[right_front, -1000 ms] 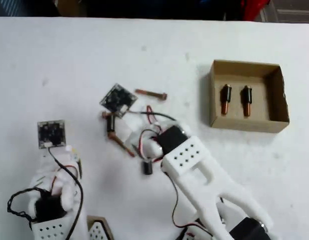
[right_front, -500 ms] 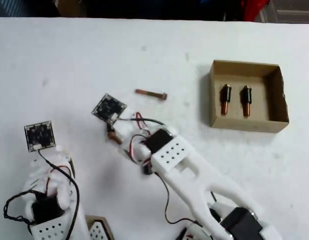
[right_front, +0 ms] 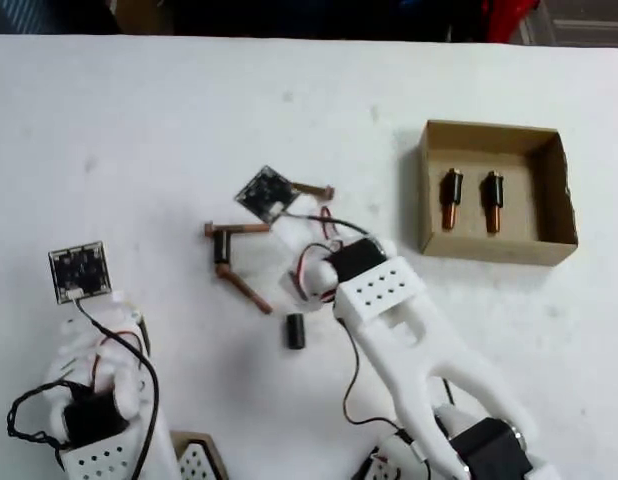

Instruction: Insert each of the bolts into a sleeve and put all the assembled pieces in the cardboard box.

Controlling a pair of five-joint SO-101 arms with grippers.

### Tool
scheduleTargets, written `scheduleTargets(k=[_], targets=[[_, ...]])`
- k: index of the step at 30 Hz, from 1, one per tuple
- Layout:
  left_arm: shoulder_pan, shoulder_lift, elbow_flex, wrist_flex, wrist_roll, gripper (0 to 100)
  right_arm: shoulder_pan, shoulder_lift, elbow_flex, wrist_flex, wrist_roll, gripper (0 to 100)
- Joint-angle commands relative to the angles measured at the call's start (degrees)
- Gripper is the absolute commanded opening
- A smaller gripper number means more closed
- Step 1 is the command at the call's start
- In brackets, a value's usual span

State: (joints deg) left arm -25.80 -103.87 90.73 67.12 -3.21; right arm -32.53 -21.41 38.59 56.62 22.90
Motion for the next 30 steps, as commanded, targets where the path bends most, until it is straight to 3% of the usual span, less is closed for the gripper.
scheduleTargets(k=[1,30], targets=[[-0.13,-0.92,-2.90,-0.09,-0.70,2,0.57,0.92,-0.35,-0.48,1.67,14.2],[-0.13,-0.92,-2.81,0.00,-0.79,2,-2.07,20.09,-1.41,-9.01,6.59,14.5]])
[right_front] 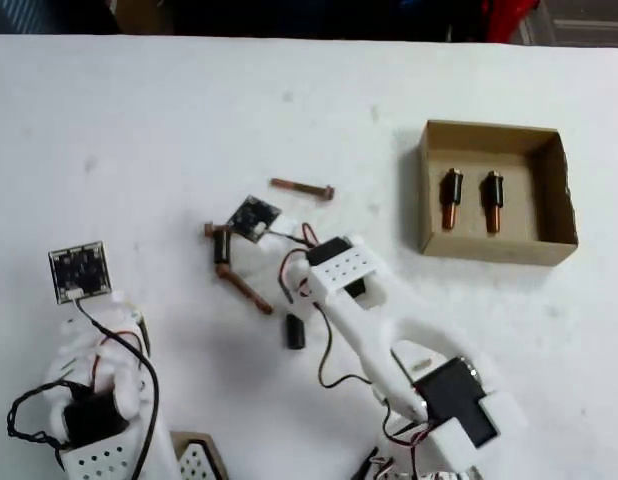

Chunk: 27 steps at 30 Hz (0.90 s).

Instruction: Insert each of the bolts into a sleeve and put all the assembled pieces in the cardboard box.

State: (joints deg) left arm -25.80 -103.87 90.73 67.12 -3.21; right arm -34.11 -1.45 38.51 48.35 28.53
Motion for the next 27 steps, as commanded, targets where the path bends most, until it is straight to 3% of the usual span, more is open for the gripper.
scheduleTargets(k=[1,15,21,27], targets=[[-0.13,-0.92,-2.81,0.09,-0.79,2,-0.40,0.48,-1.41,-0.84,1.05,14.5],[-0.13,-0.92,-2.81,0.09,-0.79,2,3.03,10.15,-8.88,-1.45,0.70,14.1],[-0.13,-0.92,-2.81,0.09,-0.88,2,3.30,10.15,-9.49,3.03,0.62,14.1],[-0.13,-0.92,-2.81,0.09,-0.88,2,4.35,8.92,-9.41,3.30,-3.25,14.0]])
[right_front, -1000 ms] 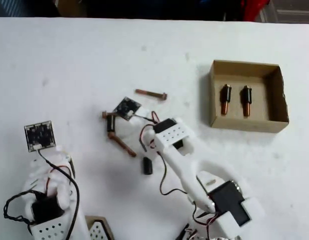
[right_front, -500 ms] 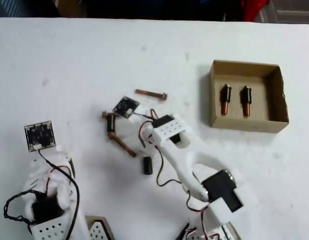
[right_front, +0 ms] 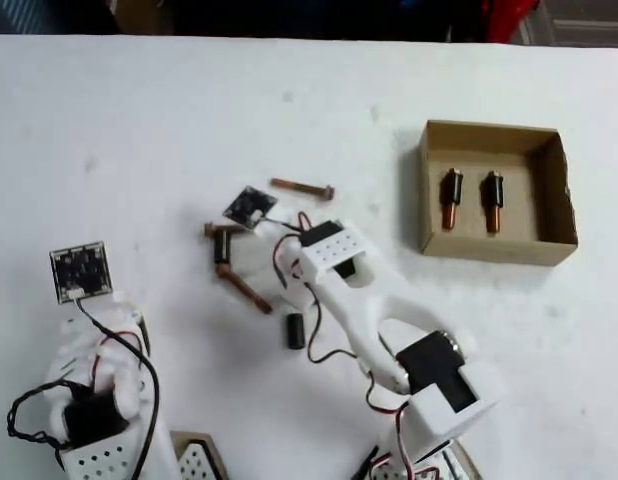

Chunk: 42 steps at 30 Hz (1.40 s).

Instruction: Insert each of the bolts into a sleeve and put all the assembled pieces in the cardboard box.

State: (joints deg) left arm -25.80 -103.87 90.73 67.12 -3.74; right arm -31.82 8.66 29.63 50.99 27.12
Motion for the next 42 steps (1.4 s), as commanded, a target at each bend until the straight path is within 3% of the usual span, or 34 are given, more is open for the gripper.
scheduleTargets(k=[1,11,18,29,35,42], targets=[[-0.13,-0.92,-2.81,0.09,-0.35,2,2.68,-1.80,-0.44,0.66,-2.37,13.2],[-0.13,-0.92,-2.81,0.18,-0.35,2,4.35,-1.27,-0.26,3.30,-2.90,7.4],[-0.13,-0.92,-2.81,0.26,-0.35,2,4.62,-1.10,-0.26,6.02,-2.37,14.1],[-0.04,-0.92,-2.73,0.26,-0.26,2,6.02,-1.71,-0.62,6.37,-2.37,1.9],[-0.04,-0.92,-2.02,-0.18,-0.18,2,9.36,-9.98,-0.18,6.64,-2.73,1.5],[0.04,-0.92,-1.93,-0.18,-0.09,2,9.89,-26.42,-0.18,14.55,-2.81,1.5]])
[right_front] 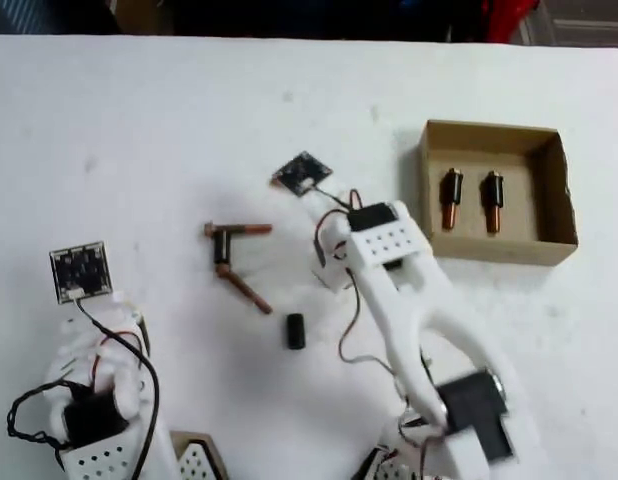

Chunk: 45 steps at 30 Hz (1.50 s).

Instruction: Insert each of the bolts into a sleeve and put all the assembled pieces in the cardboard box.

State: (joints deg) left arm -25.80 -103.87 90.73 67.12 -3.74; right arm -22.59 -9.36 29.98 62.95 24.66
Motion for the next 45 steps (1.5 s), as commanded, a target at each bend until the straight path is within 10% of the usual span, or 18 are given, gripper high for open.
scheduleTargets(k=[1,23,45], targets=[[0.04,-0.92,-1.93,-0.09,-0.09,2,0.66,-10.95,-0.53,3.65,-0.35,1.5],[9.63,-0.92,1.23,-0.88,0.00,2,0.75,-67.03,21.27,9.45,-0.35,1.5],[9.54,-0.84,0.18,-2.55,6.86,2,7.96,-88.66,42.46,-0.13,-4.31,1.5]])
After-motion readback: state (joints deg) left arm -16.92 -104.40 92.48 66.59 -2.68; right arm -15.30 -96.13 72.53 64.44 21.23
